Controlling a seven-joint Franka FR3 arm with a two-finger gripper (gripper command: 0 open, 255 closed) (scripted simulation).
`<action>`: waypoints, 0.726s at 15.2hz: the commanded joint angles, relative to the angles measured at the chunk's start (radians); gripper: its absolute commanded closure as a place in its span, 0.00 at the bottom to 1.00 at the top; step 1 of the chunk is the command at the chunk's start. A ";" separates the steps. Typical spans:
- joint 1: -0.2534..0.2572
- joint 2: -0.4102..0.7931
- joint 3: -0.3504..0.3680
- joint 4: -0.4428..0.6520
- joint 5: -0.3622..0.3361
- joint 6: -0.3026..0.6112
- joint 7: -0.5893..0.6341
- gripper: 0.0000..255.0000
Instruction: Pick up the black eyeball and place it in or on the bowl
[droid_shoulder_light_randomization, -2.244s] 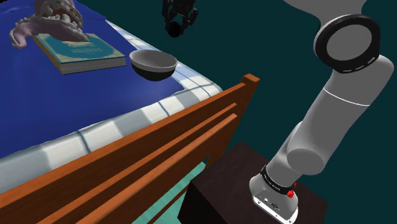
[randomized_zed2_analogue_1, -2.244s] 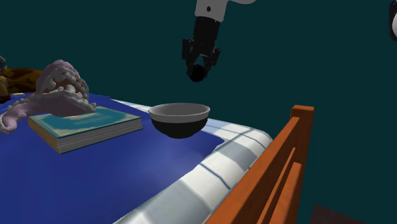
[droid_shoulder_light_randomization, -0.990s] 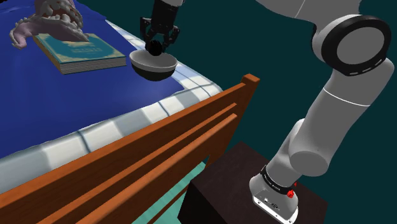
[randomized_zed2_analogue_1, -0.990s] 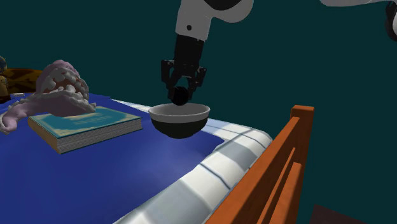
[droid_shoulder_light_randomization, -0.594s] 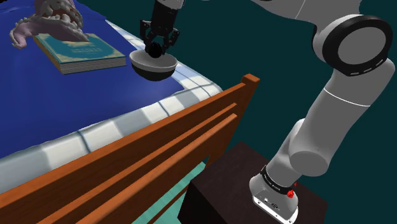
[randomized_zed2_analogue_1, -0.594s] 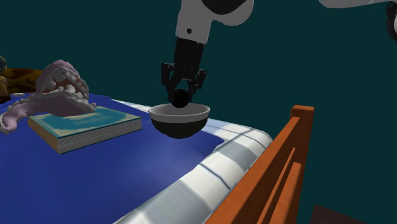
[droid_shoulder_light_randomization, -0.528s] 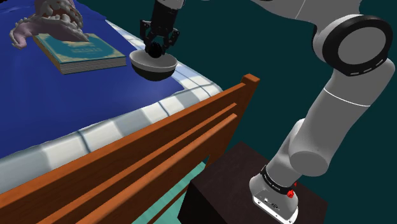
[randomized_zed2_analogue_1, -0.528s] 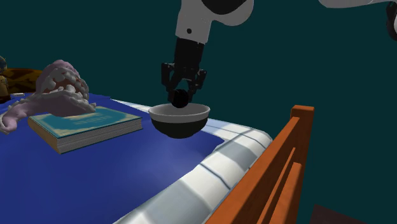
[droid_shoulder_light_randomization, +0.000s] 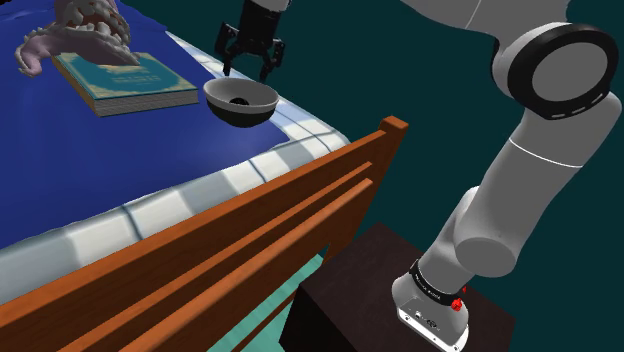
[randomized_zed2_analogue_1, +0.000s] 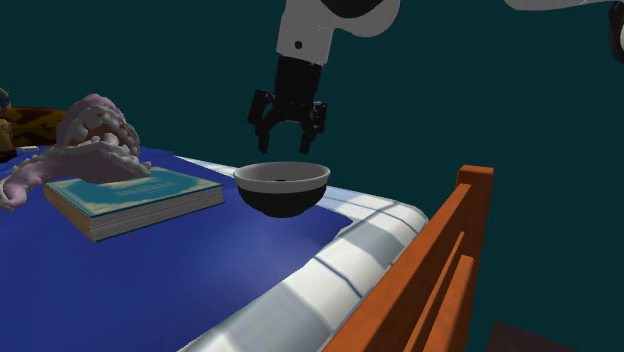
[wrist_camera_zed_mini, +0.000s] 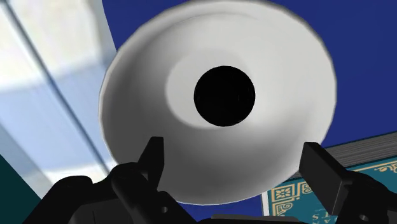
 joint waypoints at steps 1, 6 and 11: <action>0.000 -0.003 0.000 0.048 0.001 -0.052 0.000 0.00; 0.000 -0.003 0.000 0.109 0.001 -0.112 0.000 0.00; 0.000 -0.003 0.000 0.109 0.001 -0.112 0.000 0.00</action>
